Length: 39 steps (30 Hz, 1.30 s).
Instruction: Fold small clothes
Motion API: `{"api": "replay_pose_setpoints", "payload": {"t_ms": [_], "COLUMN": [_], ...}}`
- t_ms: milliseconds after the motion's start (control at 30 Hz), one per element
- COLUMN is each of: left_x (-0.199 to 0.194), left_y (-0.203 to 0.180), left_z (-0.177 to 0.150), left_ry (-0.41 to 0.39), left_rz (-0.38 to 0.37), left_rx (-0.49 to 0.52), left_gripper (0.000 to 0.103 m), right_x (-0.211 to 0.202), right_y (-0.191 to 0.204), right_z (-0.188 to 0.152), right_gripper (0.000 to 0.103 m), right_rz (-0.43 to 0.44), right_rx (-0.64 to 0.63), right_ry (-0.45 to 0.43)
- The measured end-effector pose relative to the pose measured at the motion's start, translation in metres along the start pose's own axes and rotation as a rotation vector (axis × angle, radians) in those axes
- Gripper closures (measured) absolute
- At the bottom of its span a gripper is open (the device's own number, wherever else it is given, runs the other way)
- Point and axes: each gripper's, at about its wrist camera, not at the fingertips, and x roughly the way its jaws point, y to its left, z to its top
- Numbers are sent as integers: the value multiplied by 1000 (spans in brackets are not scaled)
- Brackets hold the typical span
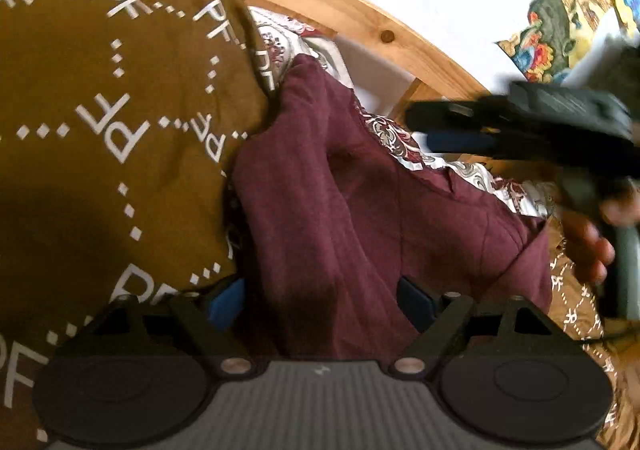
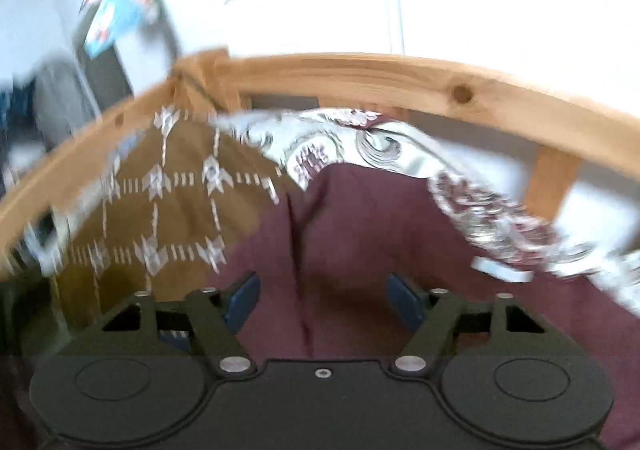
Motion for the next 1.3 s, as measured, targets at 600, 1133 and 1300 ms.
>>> {"api": "replay_pose_setpoints", "payload": {"t_ms": [600,1133,1300], "left_x": [9,10,20], "left_y": [-5,29,26], "left_z": [-3,7,7], "left_ry": [-50,-24,35], "left_rz": [-59,-425,-471], "left_rx": [47,-205,-190], "left_gripper": [18,20,20], "right_x": [75,28,29], "right_y": [-4,-69,-67], "right_z": [27,-8,-5], "right_gripper": [96,95,94], "right_rz": [167,107,100], "right_rx": [25,138,140], "right_ry": [31,39,37]}}
